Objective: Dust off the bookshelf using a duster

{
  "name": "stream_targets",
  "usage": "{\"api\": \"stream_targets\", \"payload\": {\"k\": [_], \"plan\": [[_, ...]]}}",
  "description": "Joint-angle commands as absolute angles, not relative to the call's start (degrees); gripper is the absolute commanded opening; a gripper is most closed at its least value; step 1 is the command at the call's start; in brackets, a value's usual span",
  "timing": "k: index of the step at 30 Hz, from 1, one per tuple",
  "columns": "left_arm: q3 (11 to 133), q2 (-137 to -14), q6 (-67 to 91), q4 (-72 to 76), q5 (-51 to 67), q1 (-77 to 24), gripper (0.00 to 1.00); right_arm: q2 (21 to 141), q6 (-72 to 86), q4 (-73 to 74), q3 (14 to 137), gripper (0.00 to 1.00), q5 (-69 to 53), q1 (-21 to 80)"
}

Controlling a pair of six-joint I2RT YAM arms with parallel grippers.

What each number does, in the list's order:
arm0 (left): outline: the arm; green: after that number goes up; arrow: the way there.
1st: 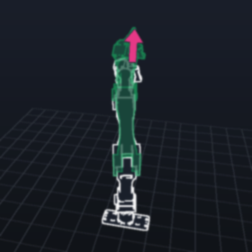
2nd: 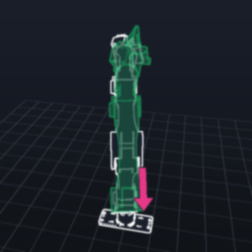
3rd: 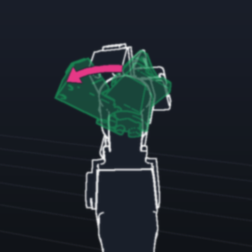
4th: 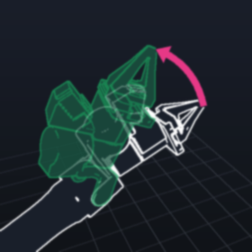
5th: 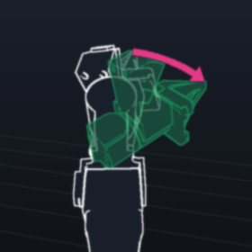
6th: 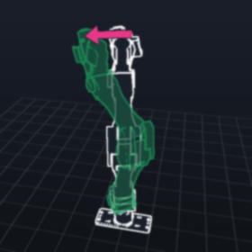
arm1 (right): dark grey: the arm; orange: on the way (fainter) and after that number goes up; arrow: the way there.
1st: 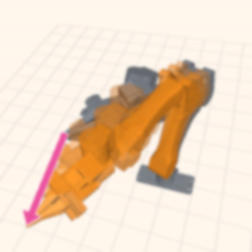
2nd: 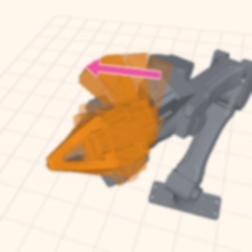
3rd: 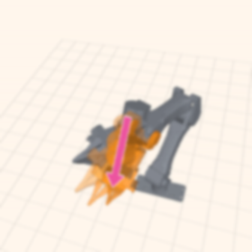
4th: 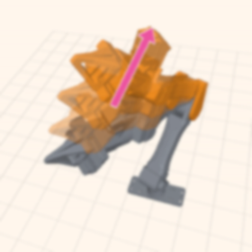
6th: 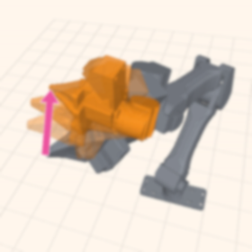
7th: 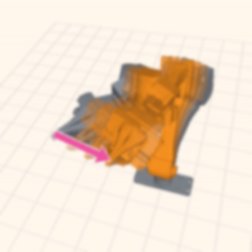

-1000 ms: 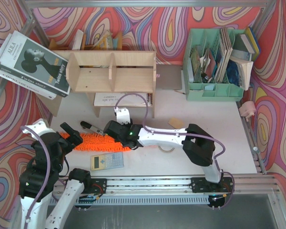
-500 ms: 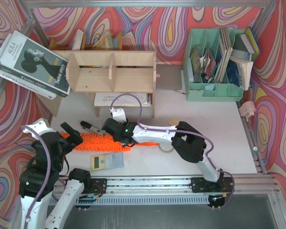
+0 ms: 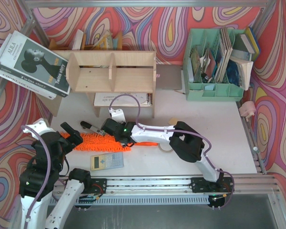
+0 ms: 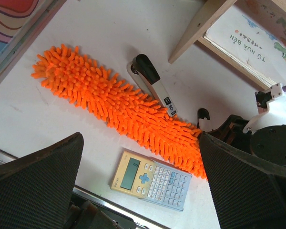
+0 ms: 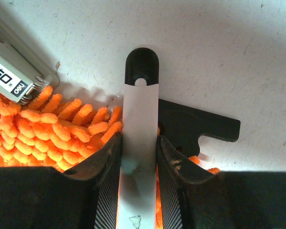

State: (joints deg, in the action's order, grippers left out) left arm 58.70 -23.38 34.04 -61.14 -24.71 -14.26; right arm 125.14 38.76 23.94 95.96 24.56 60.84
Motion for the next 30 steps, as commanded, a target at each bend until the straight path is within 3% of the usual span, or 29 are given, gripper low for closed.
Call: {"api": "stream_targets", "payload": {"k": [1, 19, 30], "plan": [[57.92, -23.91, 33.66, -60.67, -24.93, -14.5, 0.98, 125.13, 38.24, 26.16, 97.63, 0.3, 24.9, 60.82], [57.92, -24.33, 33.65, -60.64, -24.86, -14.49, 0.98, 114.23, 43.27, 26.52, 88.14, 0.24, 29.39, 60.84], [57.92, -24.31, 33.74, -60.64, -24.96, -14.5, 0.98, 99.29, 50.76, 30.66, 71.81, 0.24, 36.77, 60.69]]}}
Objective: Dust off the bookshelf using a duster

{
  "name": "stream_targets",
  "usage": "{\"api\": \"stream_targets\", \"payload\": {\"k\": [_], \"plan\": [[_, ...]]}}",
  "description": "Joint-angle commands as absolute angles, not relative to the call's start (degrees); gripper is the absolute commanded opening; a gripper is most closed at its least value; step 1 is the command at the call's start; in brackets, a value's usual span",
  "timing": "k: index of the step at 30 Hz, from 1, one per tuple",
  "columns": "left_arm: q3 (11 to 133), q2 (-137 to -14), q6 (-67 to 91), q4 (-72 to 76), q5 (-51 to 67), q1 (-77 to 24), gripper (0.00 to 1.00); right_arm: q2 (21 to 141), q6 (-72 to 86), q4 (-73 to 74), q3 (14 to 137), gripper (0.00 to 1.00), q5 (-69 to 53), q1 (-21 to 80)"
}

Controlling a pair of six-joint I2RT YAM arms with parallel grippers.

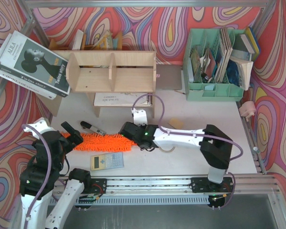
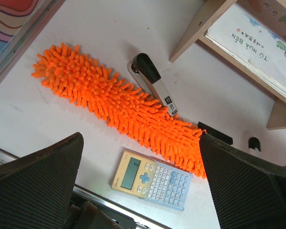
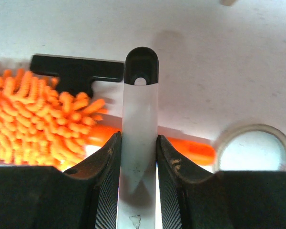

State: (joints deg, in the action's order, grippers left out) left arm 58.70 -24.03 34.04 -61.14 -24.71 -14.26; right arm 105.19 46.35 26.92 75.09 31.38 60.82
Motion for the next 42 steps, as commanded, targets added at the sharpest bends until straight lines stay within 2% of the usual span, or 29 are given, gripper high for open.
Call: {"api": "stream_targets", "payload": {"k": [1, 16, 32, 36, 42], "plan": [[57.92, -24.35, 33.74, -60.64, -24.96, -14.5, 0.98, 98.05, 51.78, 31.29, 70.3, 0.24, 37.35, 60.69], [58.01, -25.42, 34.18, -61.08, -25.83, -14.5, 0.98, 78.84, 64.48, 39.63, 49.66, 0.27, 40.55, 54.19], [58.18, -27.72, 34.45, -61.43, -26.36, -14.5, 0.98, 74.49, 66.65, 31.97, 36.39, 0.28, 33.77, 45.23], [58.19, -28.62, 34.6, -61.52, -26.6, -14.49, 0.98, 74.71, 66.31, 30.58, 35.05, 0.34, 32.52, 44.37], [58.27, -29.42, 34.8, -61.7, -26.92, -14.48, 0.98, 74.55, 65.82, 29.62, 34.53, 0.48, 32.37, 43.85]]}}
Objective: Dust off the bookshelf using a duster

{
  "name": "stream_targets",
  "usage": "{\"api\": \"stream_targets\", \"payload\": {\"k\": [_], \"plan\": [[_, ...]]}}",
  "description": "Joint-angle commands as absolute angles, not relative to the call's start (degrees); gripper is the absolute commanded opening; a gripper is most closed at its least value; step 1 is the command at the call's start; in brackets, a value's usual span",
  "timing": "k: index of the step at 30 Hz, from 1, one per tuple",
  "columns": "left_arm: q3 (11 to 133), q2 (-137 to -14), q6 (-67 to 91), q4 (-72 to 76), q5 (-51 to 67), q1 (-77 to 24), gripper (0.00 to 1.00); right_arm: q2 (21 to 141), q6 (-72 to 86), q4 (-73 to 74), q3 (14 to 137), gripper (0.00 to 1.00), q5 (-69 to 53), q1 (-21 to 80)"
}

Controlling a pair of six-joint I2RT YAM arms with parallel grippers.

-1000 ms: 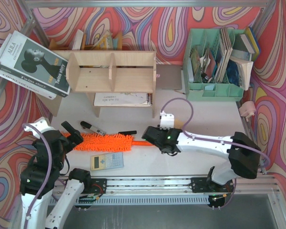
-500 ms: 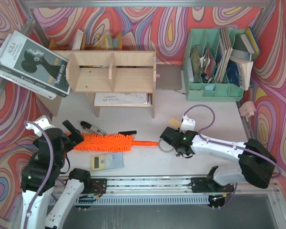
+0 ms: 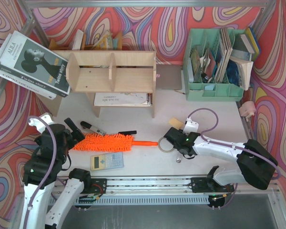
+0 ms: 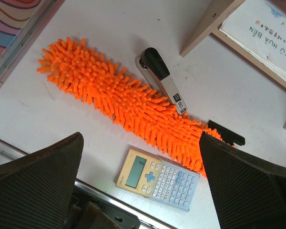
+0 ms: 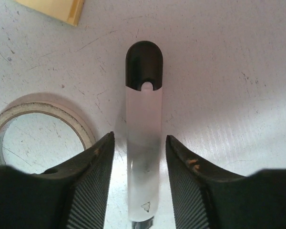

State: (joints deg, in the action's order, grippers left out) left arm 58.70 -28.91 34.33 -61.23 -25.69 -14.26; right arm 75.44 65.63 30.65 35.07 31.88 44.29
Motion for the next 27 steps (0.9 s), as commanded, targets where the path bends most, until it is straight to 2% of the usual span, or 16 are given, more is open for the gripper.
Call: {"api": "stream_targets", "payload": {"k": [1, 4, 8, 12, 16, 19, 22, 23, 27], "plan": [[58.27, -29.65, 34.8, -61.74, -27.04, -14.5, 0.98, 74.49, 65.69, 29.66, 34.67, 0.51, 32.65, 43.75], [58.35, -30.09, 34.89, -61.86, -27.14, -14.5, 0.98, 73.47, 65.48, 30.69, 35.38, 0.61, 34.08, 43.6], [58.36, -30.83, 34.94, -61.96, -27.15, -14.5, 0.98, 69.05, 62.18, 30.93, 36.56, 0.65, 36.61, 43.7], [58.36, -31.6, 35.17, -62.12, -27.32, -14.5, 0.98, 62.49, 48.38, 22.09, 36.46, 0.72, 36.07, 43.63], [58.37, -32.97, 35.68, -62.23, -28.12, -14.5, 0.98, 55.34, 31.39, 2.67, 29.5, 0.83, 29.32, 43.73], [58.53, -34.23, 36.11, -62.68, -28.86, -14.5, 0.98, 52.39, 20.77, -7.33, 25.98, 0.9, 18.72, 43.7], [59.15, -34.88, 36.67, -63.1, -28.88, -14.5, 0.98, 54.54, 15.97, -9.61, 27.47, 0.93, 7.89, 43.68], [59.37, -34.97, 37.15, -63.5, -28.76, -14.5, 0.98, 56.04, 15.07, -10.03, 28.23, 0.98, 5.0, 43.88], [58.39, -35.35, 43.12, -64.45, -25.14, -14.5, 0.98, 64.3, 12.44, -13.24, 31.17, 0.99, 3.96, 48.51]]}}
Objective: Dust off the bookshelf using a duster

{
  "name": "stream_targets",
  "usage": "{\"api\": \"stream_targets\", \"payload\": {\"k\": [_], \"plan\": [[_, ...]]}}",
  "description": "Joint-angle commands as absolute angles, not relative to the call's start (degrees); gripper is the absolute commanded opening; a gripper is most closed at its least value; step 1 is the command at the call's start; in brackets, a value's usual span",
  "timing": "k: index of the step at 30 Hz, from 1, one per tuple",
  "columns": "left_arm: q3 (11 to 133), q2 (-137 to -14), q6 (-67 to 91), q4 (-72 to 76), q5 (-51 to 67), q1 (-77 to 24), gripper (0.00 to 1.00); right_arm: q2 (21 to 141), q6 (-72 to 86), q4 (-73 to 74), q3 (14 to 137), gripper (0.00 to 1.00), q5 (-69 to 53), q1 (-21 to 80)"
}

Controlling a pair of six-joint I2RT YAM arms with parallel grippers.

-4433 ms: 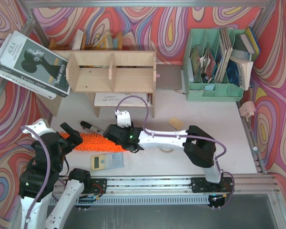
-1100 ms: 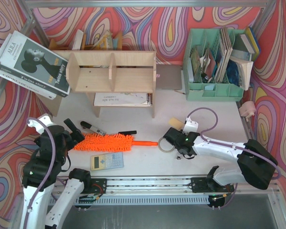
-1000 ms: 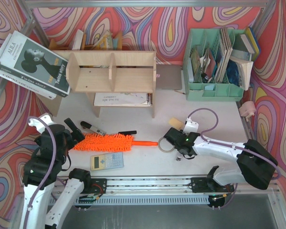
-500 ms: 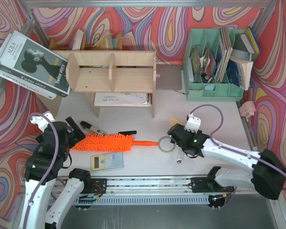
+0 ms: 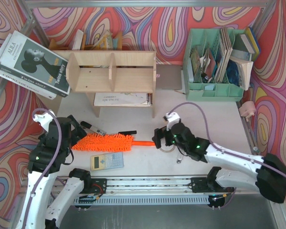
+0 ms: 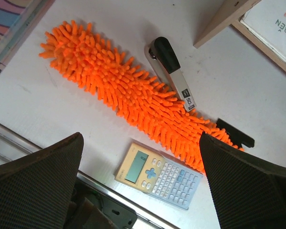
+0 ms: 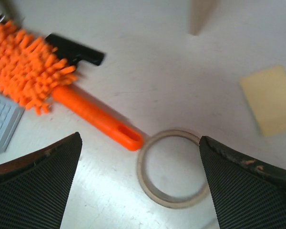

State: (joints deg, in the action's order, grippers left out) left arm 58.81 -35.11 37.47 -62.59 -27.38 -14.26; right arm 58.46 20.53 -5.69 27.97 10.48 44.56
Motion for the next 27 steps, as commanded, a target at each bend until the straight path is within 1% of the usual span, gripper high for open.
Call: {"api": "stream_targets", "payload": {"k": [1, 3, 4, 8, 13, 16, 24, 27], "plan": [[57.55, -35.93, 44.55, -64.42, -23.55, -14.5, 0.98, 66.68, 10.63, -13.96, 32.08, 0.99, 7.02, 51.71], [56.72, -37.34, 46.81, -65.47, -22.78, -14.5, 0.98, 71.06, 5.83, -15.5, 33.92, 0.98, 11.78, 56.93], [56.32, -37.6, 47.09, -65.82, -23.26, -14.5, 0.98, 73.13, 4.56, -16.18, 34.77, 0.97, 11.6, 58.26], [55.44, -35.7, 46.45, -64.78, -26.35, -14.5, 0.98, 77.51, 1.34, -20.36, 35.67, 0.92, 7.1, 58.45], [55.23, -36.39, 46.46, -64.77, -26.09, -14.5, 0.98, 83.52, -1.79, -22.96, 37.86, 0.84, 4.39, 58.46], [55.71, -38.65, 47.87, -65.86, -27.08, -14.5, 0.98, 87.84, -3.77, -22.95, 40.7, 0.75, 3.77, 58.45], [53.21, -38.08, 50.83, -64.29, -28.54, -14.5, 0.98, 95.39, -7.56, -21.89, 45.91, 0.64, 2.61, 58.45], [52.13, -36.71, 51.93, -64.08, -29.63, -14.5, 0.98, 97.03, -7.65, -21.38, 46.64, 0.58, 2.27, 58.45]]}}
